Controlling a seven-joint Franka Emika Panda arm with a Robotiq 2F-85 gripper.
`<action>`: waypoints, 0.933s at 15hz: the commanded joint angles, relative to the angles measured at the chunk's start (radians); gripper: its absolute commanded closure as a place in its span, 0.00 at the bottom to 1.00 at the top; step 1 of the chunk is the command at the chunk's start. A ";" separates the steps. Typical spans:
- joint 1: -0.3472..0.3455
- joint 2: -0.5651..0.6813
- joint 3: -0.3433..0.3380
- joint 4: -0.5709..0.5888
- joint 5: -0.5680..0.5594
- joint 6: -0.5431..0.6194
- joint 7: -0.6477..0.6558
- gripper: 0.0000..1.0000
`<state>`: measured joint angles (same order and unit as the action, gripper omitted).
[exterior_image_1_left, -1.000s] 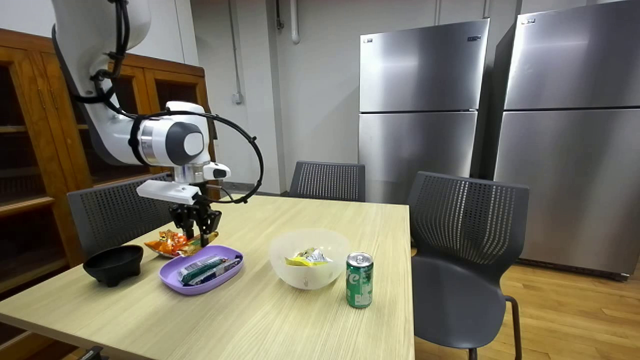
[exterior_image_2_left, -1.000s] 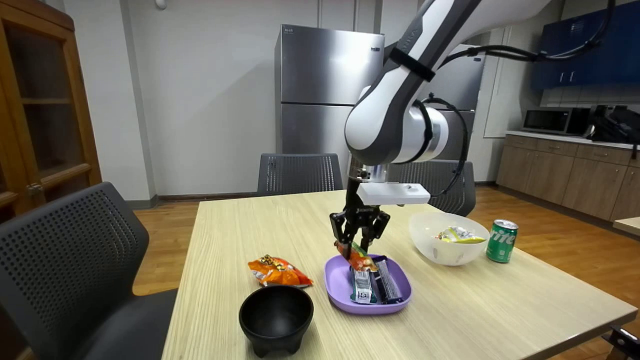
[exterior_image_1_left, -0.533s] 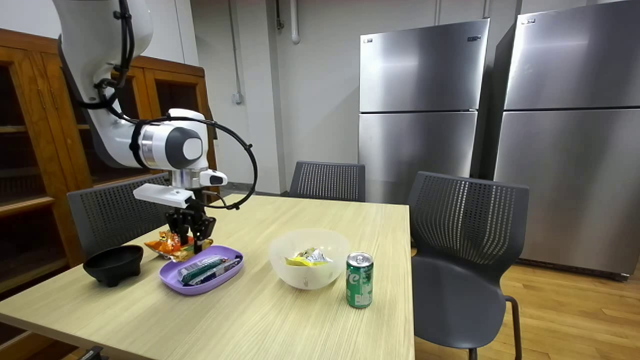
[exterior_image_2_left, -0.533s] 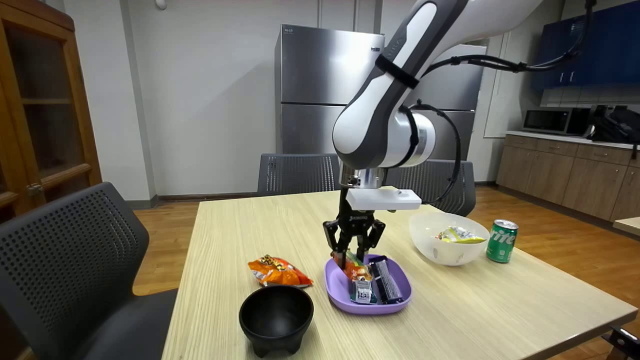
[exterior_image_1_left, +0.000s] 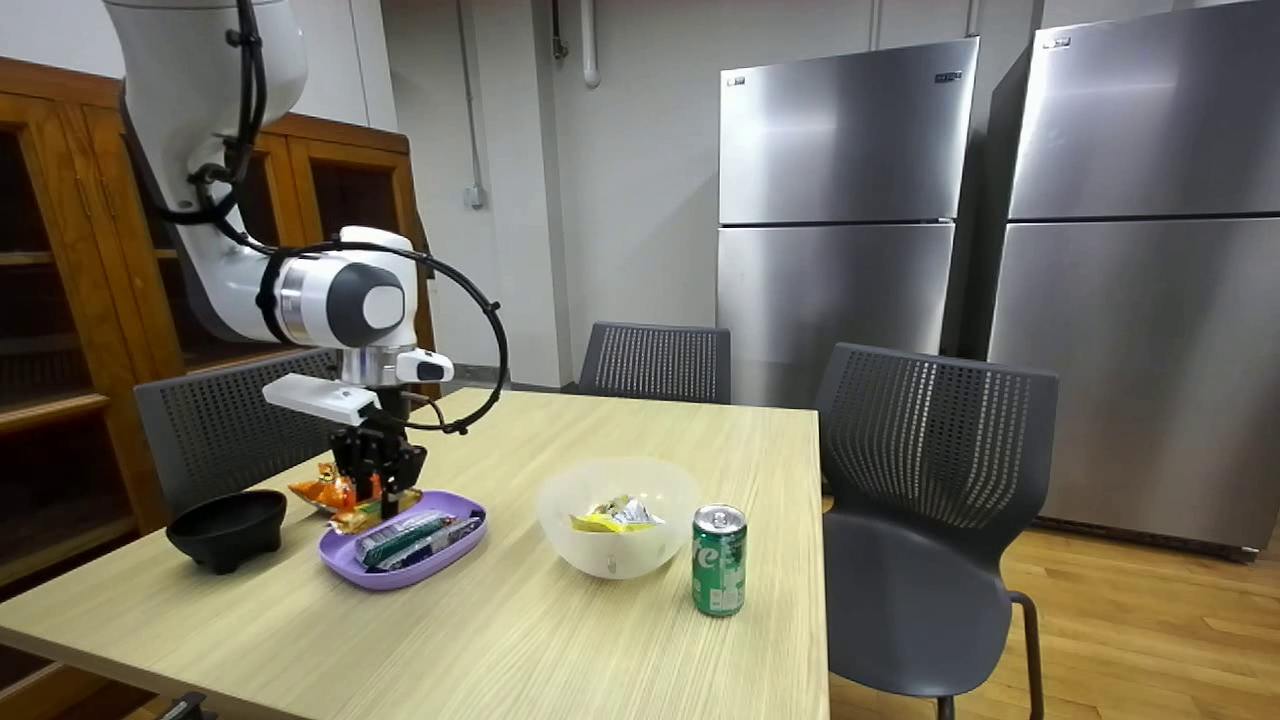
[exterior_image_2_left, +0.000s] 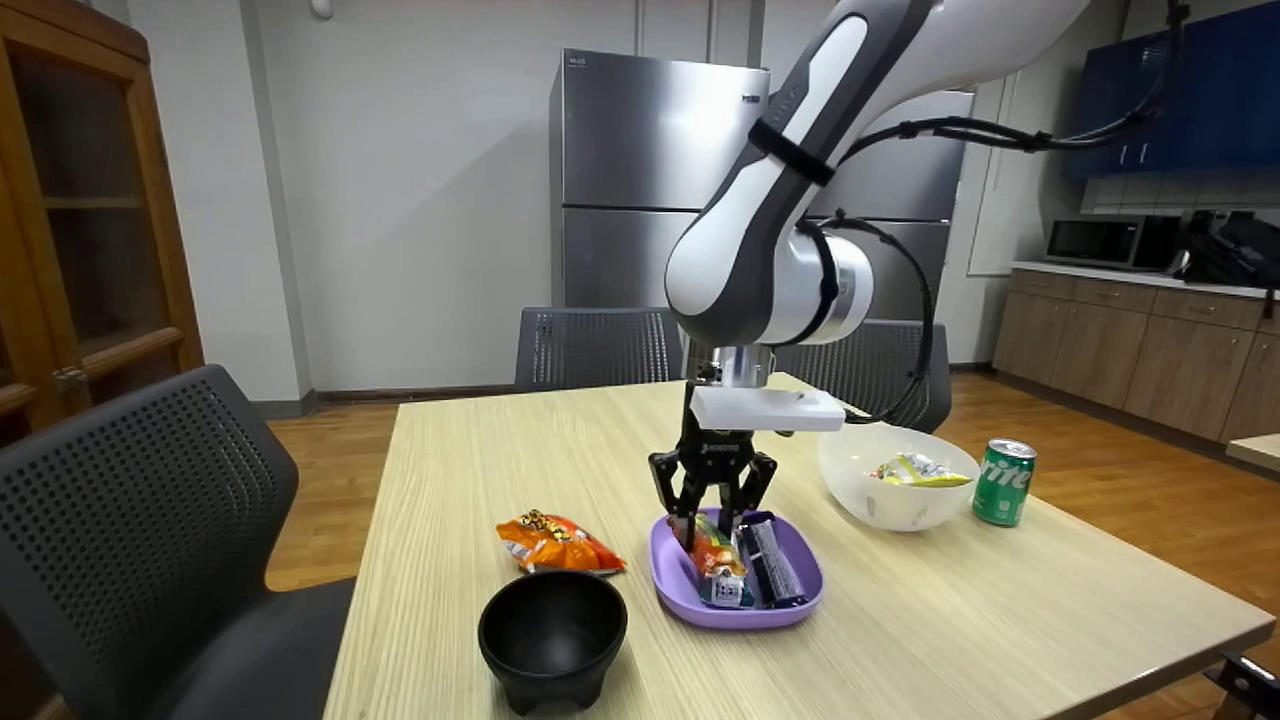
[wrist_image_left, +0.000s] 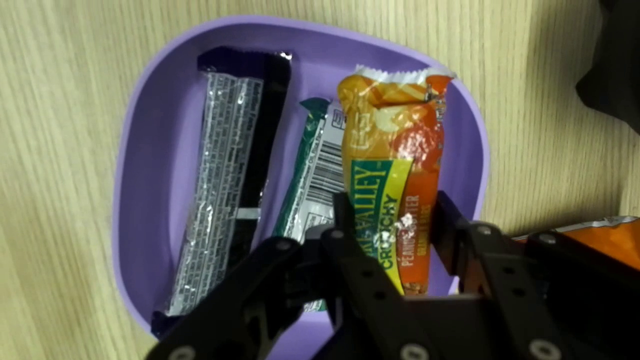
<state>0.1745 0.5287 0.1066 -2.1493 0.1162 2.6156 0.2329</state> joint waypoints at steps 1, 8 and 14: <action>0.021 0.001 -0.009 0.011 0.010 -0.024 0.043 0.84; 0.030 0.002 -0.012 0.001 0.008 -0.010 0.065 0.26; -0.011 -0.050 0.009 -0.044 0.039 -0.006 0.016 0.00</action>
<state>0.1843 0.5370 0.1045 -2.1496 0.1245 2.6171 0.2717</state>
